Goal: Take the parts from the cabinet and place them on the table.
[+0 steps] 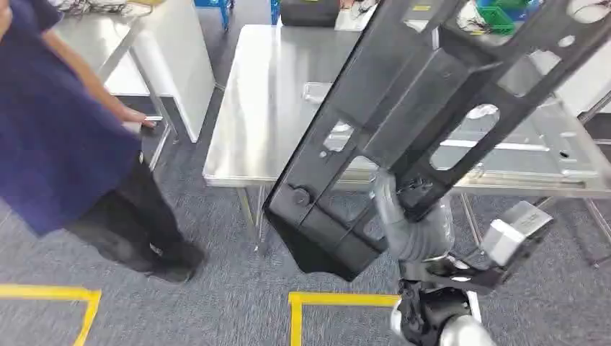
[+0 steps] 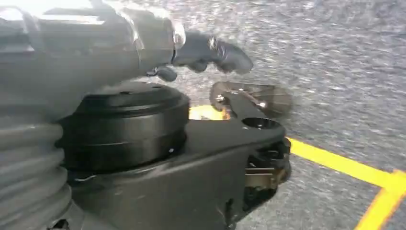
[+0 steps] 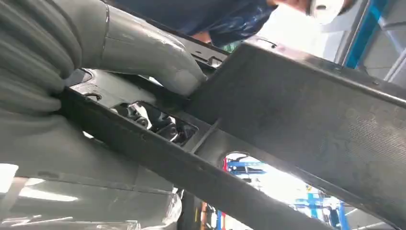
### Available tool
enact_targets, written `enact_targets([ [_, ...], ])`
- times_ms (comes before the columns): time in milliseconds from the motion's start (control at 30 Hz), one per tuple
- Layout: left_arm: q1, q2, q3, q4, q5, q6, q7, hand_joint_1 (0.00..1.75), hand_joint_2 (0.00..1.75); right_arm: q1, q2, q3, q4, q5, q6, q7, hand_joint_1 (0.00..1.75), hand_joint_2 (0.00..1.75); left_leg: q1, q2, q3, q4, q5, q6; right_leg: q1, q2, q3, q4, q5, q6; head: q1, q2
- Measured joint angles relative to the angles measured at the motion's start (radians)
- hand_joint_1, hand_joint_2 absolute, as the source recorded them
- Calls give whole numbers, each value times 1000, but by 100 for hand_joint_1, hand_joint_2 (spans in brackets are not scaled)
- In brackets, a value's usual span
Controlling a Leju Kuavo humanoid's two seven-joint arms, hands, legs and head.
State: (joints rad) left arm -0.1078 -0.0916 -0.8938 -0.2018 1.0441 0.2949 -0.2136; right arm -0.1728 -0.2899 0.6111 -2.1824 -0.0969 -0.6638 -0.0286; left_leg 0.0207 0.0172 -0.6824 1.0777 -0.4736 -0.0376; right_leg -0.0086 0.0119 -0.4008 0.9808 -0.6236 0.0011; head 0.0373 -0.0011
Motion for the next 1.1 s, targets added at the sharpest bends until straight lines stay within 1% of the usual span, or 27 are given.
enact_targets([
  [33, 0, 0, 0, 0, 0, 0, 0, 0, 175, -8, 0, 3, 2, -1, 0, 0, 175, 175, -4, -4, 4, 5, 17, 19, 0, -2, -7, -2, -6, 8, 3, 0],
  [100, 1, 0, 0, 0, 0, 0, 1, 0, 175, -8, 0, 6, 3, -1, 0, 0, 175, 175, -1, -8, 12, 0, 4, 32, -1, -4, 0, 7, 6, 18, 5, 0],
  [133, 2, 1, 1, 0, 1, 1, 0, 0, 175, -10, 1, 8, 4, -3, 0, 0, 175, 175, 4, -11, 27, -9, -1, 35, -1, -6, -18, 50, 23, 21, 10, 0],
  [167, 1, 3, 1, 1, 2, 1, 0, 0, 175, -14, 1, 11, 7, -6, 1, -1, 175, 175, 6, -9, 44, -17, -10, 43, -1, -7, -67, 133, 50, 25, 21, 0],
  [200, 2, 3, 1, 1, 3, 1, 1, 0, 175, -17, 2, 14, 10, -7, 1, -1, 175, 175, 6, -8, 57, -25, -16, 46, -2, -7, -119, 204, 44, 26, 31, 0],
  [233, 2, 4, 1, 1, 3, 1, 1, 0, 175, -17, 3, 16, 13, -8, 1, -2, 175, 175, 6, -7, 73, -33, -24, 45, -2, -7, -168, 258, 14, 29, 35, 0],
  [267, 2, 5, 1, 2, 3, 1, 3, 0, 175, -17, 4, 18, 17, -9, 0, -2, 175, 175, 6, -5, 91, -40, -33, 45, -2, -7, -210, 296, -36, 34, 41, 0],
  [300, 3, 6, 1, 2, 4, 1, 4, 0, 175, -17, 4, 20, 21, -10, -1, -2, 175, 175, 6, -4, 108, -44, -44, 44, -2, -7, -238, 307, -76, 36, 45, 0],
  [333, 3, 8, 1, 2, 4, 1, 4, 0, 175, -17, 4, 22, 25, -10, -4, -2, 175, 175, 6, -4, 126, -45, -56, 43, -2, -7, -253, 297, -89, 35, 47, 0],
  [367, 3, 8, 1, 3, 4, 1, 5, 0, 175, -18, 4, 26, 29, -10, -8, -2, 175, 175, 6, -4, 149, -45, -72, 42, -2, -7, -256, 257, -68, 31, 53, 0],
  [400, 3, 9, 1, 3, 4, 1, 5, 0, 175, -20, 4, 28, 31, -11, -11, -2, 175, 175, 5, -4, 167, -45, -85, 40, -2, -7, -253, 202, -18, 26, 59, 0],
  [433, 3, 9, 1, 3, 4, 1, 5, 0, 175, -22, 4, 29, 34, -10, -14, -2, 175, 175, 4, -1, 182, -45, -93, 37, -1, -7, -253, 138, 65, 19, 65, 0],
  [467, 4, 9, 1, 3, 4, 1, 3, 0, 175, -23, 4, 29, 37, -3, -16, 1, 175, 175, 4, 0, 186, -47, -103, 33, 0, -7, -258, 71, 180, 10, 68, 0],
  [533, 1, 11, 1, 3, 0, -10, -15, 0, 175, -29, 2, 29, 43, 53, -13, 46, 175, 175, 1, -3, 198, -44, -125, 16, 9, -6, -257, 65, 179, 9, 68, 0],
  [600, -3, 21, 2, 3, 21, -14, -53, 0, 175, -60, 1, 31, 46, 78, 5, 71, 175, 175, 5, 1, 216, -40, -119, 1, 13, -5, -246, 58, 173, 2, 65, 0],
  [667, -10, 37, 13, 3, 60, -32, -91, 0, 175, -94, 0, 32, 51, 56, 13, 69, 175, 175, 6, -8, 208, -14, -135, -4, 10, -5, -226, 39, 176, -10, 57, 0],
  [700, -12, 45, 16, 3, 60, -38, -100, 0, 175, -106, 0, 32, 53, 52, 12, 69, 175, 175, 5, -13, 179, 37, -161, -4, 11, -6, -223, 35, 175, -14, 46, 0],
  [767, -12, 69, 21, 3, 71, -47, -106, 0, 175, -125, -3, 30, 60, 72, -4, 85, 175, 175, 0, -18, 86, 183, -231, -1, 16, -7, -222, 35, 170, -22, 31, 0],
  [800, -12, 76, 22, 3, 72, -50, -101, 0, 175, -135, -9, 27, 60, 93, -11, 110, 175, 175, -2, -18, 47, 234, -245, -1, 20, -7, -221, 35, 168, -26, 26, 0],
  [833, -11, 85, 22, 3, 68, -54, -84, 0, 175, -148, -21, 21, 58, 117, -13, 142, 175, 175, -5, -18, 27, 241, -231, 3, 25, -6, -218, 35, 165, -29, 22, 0],
  [867, -12, 90, 22, 3, 57, -56, -73, 0, 175, -159, -31, 13, 56, 131, -13, 165, 175, 175, -11, -18, 27, 208, -191, 12, 30, -5, -214, 35, 163, -32, 19, 0],
  [933, -25, 101, 22, 3, 35, -69, -70, 0, 175, -176, -53, -10, 54, 132, -13, 195, 175, 175, -25, -18, 71, 62, -78, 33, 36, -5, -203, 35, 158, -32, 16, 0],
  [967, -33, 102, 22, 3, 27, -77, -74, 0, 175, -185, -62, -20, 55, 119, -13, 206, 175, 175, -35, -15, 93, -15, -31, 50, 35, -7, -201, 34, 155, -32, 17, 0],
  [1000, -41, 104, 22, 3, 21, -85, -76, 0, 175, -191, -68, -28, 58, 108, -13, 213, 175, 175, -37, -14, 93, -19, -48, 60, 38, -8, -201, 36, 155, -31, 20, 0],
  [1033, -55, 105, 21, 2, 10, -94, -75, 0, 175, -206, -81, -43, 66, 76, -13, 229, 175, 175, -40, -44, 96, -36, -76, 53, 35, 0, -214, 40, 155, -25, 18, 0],
  [1067, -58, 101, 21, -4, 0, -99, -68, 0, 175, -223, -94, -56, 85, 43, -12, 249, 175, 175, -41, -38, 95, -40, -39, 64, 35, 1, -213, 41, 153, -20, 19, 0],
  [1100, -62, 100, 21, -5, -8, -100, -56, 0, 175, -246, -108, -71, 111, 23, -8, 265, 175, 175, -40, -36, 97, -41, -39, 66, 35, 6, -211, 38, 155, -14, 16, 0],
])
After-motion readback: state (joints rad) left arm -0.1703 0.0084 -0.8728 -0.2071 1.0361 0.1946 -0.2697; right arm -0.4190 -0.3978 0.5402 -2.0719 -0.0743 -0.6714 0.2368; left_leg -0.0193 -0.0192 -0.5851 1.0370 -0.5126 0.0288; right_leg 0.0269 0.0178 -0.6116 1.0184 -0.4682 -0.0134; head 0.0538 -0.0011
